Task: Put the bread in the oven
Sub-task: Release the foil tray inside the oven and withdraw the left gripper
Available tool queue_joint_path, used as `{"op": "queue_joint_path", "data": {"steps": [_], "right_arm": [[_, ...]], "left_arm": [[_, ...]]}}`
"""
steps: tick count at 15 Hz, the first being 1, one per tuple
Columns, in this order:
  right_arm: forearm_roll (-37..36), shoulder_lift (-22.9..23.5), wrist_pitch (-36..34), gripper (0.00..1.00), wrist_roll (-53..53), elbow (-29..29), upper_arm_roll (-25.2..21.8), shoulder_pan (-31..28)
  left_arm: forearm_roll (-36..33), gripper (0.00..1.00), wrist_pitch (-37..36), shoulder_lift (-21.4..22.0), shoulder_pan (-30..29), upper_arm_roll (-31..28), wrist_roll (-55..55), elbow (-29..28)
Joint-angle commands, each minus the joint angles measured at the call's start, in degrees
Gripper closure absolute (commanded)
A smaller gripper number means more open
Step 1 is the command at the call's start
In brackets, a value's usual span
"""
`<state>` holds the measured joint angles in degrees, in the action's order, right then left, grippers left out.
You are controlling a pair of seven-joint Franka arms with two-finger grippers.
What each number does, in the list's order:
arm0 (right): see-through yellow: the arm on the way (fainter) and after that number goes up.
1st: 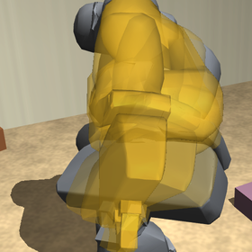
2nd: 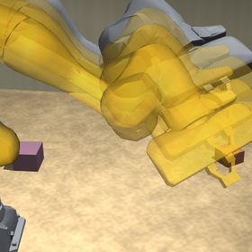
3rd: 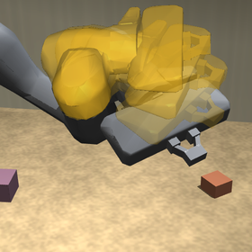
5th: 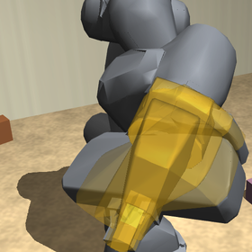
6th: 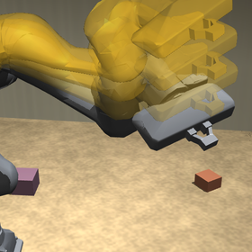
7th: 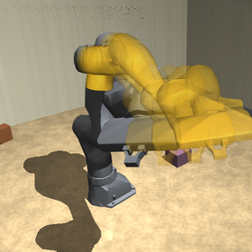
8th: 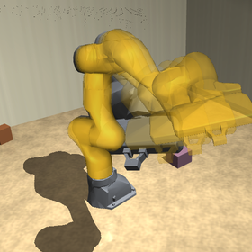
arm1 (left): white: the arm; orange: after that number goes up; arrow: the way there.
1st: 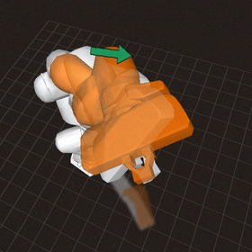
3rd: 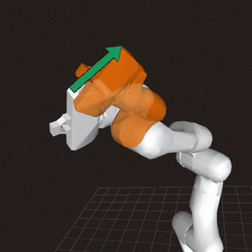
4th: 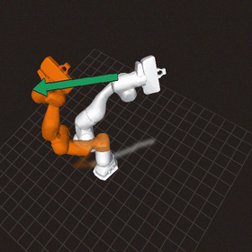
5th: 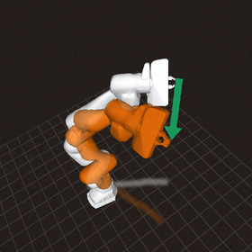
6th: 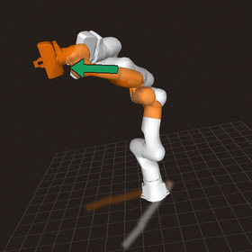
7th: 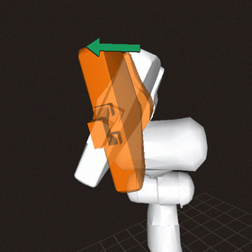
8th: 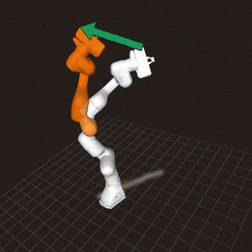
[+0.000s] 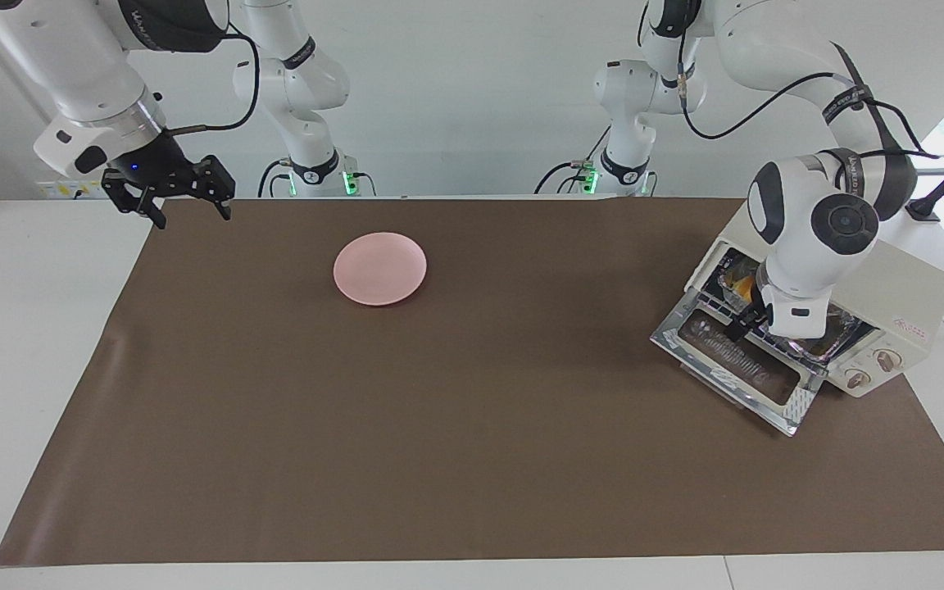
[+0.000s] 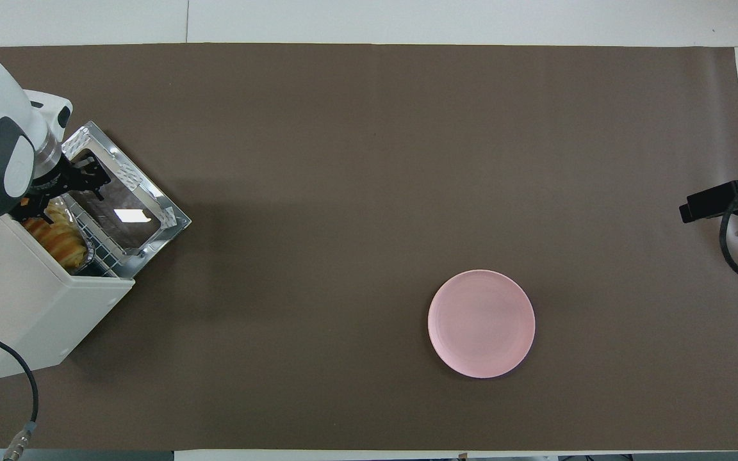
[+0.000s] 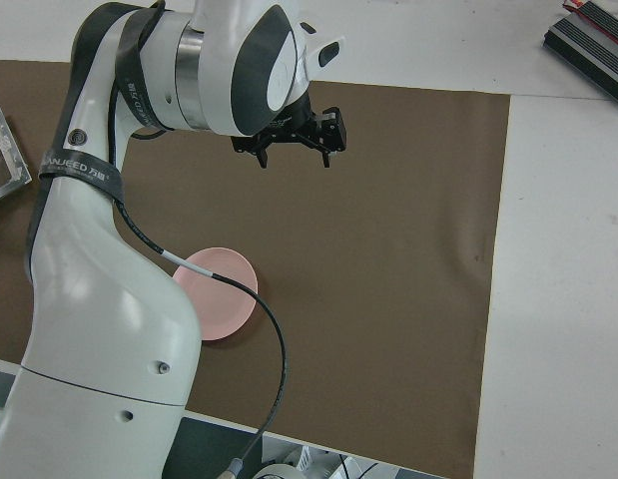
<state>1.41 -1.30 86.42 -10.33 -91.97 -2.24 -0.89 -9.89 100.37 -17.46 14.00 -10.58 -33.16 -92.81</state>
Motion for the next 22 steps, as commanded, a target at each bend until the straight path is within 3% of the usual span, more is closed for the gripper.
{"op": "queue_joint_path", "data": {"steps": [1,12,14,17,22], "right_arm": [[-0.53,-0.46,-0.64,0.0,1.01,-0.41,0.57,-0.52],[-0.53,-0.46,-0.64,0.0,1.01,-0.32,0.57,-0.52],[-0.53,-0.46,-0.64,0.0,1.01,-0.32,0.57,-0.52],[-0.53,-0.46,-0.64,0.0,1.01,-0.32,0.57,-0.52],[-0.53,-0.46,-0.64,0.0,1.01,-0.32,0.57,-0.52]], "left_arm": [[-1.71,0.0,-0.87,0.85,1.56,-0.49,2.56,3.14],[3.56,0.0,-9.29,7.79,-0.64,-0.32,23.55,3.51],[8.72,0.0,-10.62,9.01,-1.51,-0.84,28.74,3.51],[12.0,0.0,-13.43,12.52,-4.85,0.21,30.78,3.51],[12.09,0.0,-16.69,15.78,-5.21,0.48,34.55,1.58]]}}
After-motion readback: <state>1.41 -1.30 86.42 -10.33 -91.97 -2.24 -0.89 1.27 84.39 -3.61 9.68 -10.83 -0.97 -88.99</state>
